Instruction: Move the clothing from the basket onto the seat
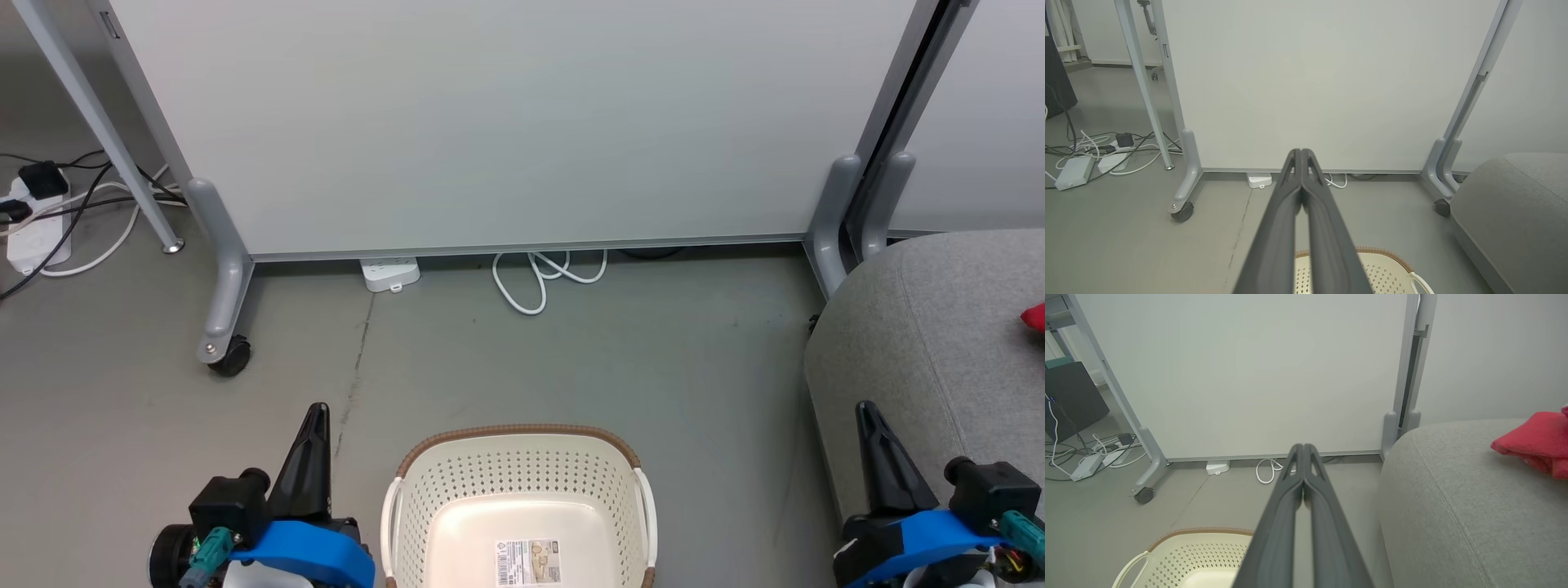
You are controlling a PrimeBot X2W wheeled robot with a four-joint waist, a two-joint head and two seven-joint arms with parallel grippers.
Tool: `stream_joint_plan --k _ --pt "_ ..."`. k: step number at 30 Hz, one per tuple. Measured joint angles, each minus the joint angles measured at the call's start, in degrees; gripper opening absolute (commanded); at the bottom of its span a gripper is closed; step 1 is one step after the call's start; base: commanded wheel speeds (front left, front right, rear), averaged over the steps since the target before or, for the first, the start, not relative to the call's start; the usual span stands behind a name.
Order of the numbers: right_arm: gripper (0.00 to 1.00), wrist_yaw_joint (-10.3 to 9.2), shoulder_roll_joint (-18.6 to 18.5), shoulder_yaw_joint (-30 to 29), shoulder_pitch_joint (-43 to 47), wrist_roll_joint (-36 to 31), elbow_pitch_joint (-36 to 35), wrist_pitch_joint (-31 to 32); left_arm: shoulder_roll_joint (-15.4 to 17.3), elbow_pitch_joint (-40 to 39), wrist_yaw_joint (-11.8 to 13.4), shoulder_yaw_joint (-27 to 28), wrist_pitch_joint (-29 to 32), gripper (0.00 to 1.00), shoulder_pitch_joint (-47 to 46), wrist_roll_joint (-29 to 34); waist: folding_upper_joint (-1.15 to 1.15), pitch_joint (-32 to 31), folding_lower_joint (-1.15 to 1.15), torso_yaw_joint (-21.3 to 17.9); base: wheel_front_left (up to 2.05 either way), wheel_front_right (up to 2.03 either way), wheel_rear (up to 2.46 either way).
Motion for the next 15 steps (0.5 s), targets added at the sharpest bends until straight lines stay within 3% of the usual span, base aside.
stream_joint_plan --k 15 --pt "0.0 0.0 0.5 -0.5 0.0 15.9 -0.7 4.1 0.2 -0.7 0.0 1.4 3.6 0.0 0.1 -16.6 0.0 -0.1 0.0 -0.9 0.0 0.0 0.0"
